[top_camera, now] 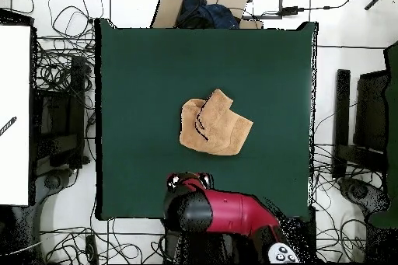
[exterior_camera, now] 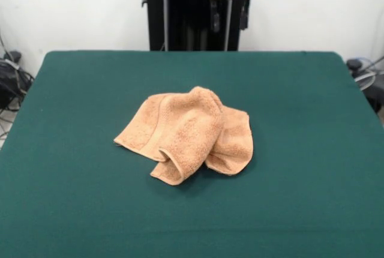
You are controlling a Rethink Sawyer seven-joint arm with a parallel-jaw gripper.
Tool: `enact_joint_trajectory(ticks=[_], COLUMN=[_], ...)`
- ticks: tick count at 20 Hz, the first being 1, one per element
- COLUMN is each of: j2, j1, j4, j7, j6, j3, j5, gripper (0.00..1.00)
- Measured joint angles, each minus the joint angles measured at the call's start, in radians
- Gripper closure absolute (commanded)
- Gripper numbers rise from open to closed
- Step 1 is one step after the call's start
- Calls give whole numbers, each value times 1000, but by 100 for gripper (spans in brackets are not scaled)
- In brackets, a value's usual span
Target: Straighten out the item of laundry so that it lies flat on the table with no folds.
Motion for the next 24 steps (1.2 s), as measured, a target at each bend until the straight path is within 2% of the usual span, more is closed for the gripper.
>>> enact_joint_trajectory(ticks=[10, 18, 24], j2=[55, 217, 313], j1=[-64, -64, -64], j4=[-6, -28, -29], j7=[0, 0, 0], j6=[-4, -105, -182], j3=[29, 26, 18], j5=[-109, -259, -318], gripper=[0, 0, 0])
